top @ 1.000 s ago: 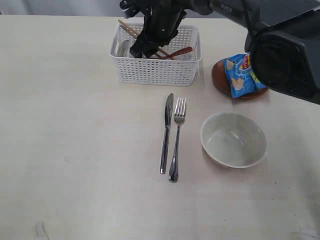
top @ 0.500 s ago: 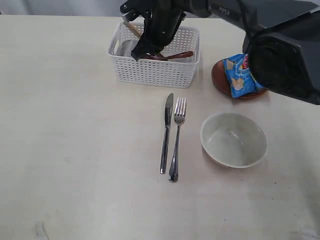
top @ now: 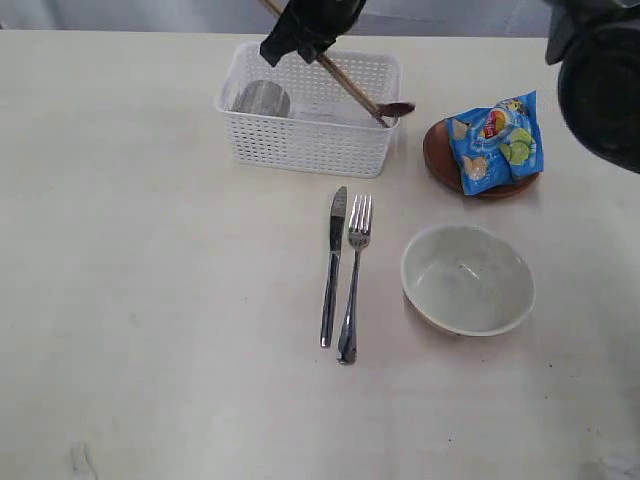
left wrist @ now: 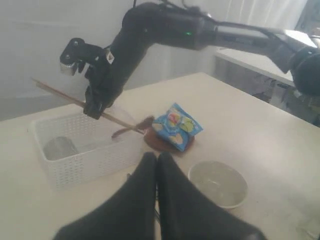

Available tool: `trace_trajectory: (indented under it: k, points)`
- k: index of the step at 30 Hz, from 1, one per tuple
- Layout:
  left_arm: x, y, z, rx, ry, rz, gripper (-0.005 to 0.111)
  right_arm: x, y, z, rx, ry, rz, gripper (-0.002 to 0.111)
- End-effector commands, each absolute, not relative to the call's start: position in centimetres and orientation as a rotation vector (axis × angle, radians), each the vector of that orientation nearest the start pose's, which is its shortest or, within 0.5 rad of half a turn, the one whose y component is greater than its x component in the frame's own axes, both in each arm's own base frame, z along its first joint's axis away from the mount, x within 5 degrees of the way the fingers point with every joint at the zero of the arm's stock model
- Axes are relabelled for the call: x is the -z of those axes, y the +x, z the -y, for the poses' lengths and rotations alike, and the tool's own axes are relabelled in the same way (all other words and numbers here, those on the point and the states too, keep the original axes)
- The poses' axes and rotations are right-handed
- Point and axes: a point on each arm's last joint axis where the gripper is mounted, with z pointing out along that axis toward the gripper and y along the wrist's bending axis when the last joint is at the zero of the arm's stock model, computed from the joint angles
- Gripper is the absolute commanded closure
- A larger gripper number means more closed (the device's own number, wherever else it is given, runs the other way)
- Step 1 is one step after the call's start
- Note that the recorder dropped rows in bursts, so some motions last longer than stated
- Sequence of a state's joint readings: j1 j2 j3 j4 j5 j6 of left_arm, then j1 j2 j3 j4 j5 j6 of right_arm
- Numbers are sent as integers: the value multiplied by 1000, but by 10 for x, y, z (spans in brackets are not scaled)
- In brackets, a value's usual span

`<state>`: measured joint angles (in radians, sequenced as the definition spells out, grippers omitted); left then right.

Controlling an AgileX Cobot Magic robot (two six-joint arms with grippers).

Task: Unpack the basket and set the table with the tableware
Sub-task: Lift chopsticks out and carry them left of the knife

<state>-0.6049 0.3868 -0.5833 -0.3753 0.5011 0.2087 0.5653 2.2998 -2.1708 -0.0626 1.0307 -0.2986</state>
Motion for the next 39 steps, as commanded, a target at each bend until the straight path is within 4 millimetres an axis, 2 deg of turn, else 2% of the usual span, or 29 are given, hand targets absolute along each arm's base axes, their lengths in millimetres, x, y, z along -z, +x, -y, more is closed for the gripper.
trace_trajectory:
  k: [1, 6, 9, 13, 15, 18, 21, 27, 33, 36, 39]
  points:
    - [-339, 53, 56, 679, 553, -1718, 107, -273, 426, -265, -32, -1103, -2341, 109]
    - [-338, 53, 56, 675, 557, -1718, 107, -281, 420, -274, -204, -1075, -2330, 109]
    - [-338, 53, 56, 671, 558, -1718, 107, -287, 414, -279, -248, -1085, -2324, 109]
    - [-338, 53, 56, 672, 560, -1720, 107, -305, 394, -280, -261, -1184, -2339, 109]
    - [-338, 53, 56, 674, 560, -1723, 107, -305, 380, -286, -264, -1279, -2370, 109]
    - [-338, 53, 56, 674, 560, -1723, 107, -301, 370, -294, -270, -1289, -2390, 109]
    - [-338, 53, 56, 672, 561, -1722, 107, -302, 347, -301, -290, -1292, -2431, 109]
    - [-337, 53, 56, 675, 563, -1727, 107, -281, 299, -299, -297, -1307, -2600, 109]
    - [-337, 53, 56, 675, 563, -1727, 107, -242, 255, -322, -421, -1369, -2616, 109]
    - [-337, 53, 56, 675, 563, -1727, 107, -218, 245, -336, -457, -1310, -2630, 109]
    - [-337, 53, 56, 672, 564, -1727, 107, -193, 247, -344, -460, -1252, -2686, 109]
